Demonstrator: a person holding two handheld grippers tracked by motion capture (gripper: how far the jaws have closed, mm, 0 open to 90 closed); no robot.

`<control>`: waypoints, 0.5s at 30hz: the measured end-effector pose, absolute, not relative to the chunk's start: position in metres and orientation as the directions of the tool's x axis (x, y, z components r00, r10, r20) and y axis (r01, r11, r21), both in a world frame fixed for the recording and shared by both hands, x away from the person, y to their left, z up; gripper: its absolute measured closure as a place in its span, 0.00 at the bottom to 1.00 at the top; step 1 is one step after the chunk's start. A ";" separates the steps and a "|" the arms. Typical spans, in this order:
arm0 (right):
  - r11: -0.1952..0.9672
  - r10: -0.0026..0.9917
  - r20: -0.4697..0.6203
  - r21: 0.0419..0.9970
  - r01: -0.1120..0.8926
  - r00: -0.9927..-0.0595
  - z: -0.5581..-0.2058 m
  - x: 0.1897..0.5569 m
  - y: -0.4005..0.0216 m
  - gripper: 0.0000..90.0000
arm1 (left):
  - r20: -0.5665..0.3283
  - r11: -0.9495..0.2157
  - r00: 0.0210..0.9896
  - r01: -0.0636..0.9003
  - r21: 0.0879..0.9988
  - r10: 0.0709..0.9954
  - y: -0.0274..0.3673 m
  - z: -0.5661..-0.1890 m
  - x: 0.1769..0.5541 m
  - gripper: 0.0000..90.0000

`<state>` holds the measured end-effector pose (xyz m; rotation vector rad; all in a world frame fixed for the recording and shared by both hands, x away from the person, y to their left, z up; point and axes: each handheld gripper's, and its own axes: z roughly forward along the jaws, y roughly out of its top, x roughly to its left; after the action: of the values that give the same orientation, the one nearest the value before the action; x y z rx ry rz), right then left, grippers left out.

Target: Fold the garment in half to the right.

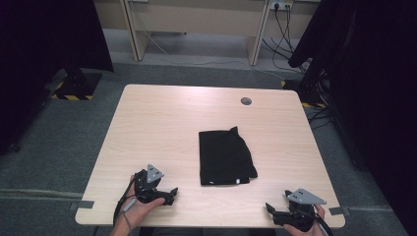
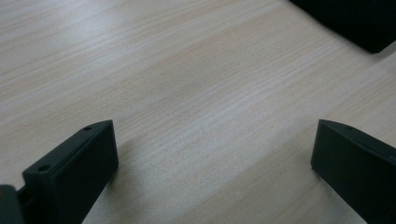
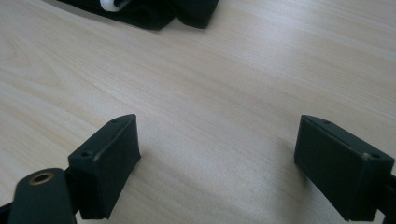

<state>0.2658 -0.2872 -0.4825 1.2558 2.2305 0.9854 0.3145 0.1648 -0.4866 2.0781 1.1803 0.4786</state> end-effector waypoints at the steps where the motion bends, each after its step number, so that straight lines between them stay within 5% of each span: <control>1: 0.346 0.857 0.000 0.741 0.576 -0.516 -0.483 0.265 -0.288 0.16 | -0.018 -0.349 0.519 0.600 0.720 0.855 0.165 -0.487 0.315 0.00; 15: 0.334 0.862 0.000 0.752 0.568 -0.507 -0.484 0.255 -0.291 0.16 | -0.018 -0.349 0.519 0.600 0.720 0.855 0.165 -0.487 0.315 0.00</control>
<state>0.2554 -0.2908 -0.4841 1.2611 2.2037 0.9988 0.3145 0.1648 -0.4867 2.0784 1.1800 0.4791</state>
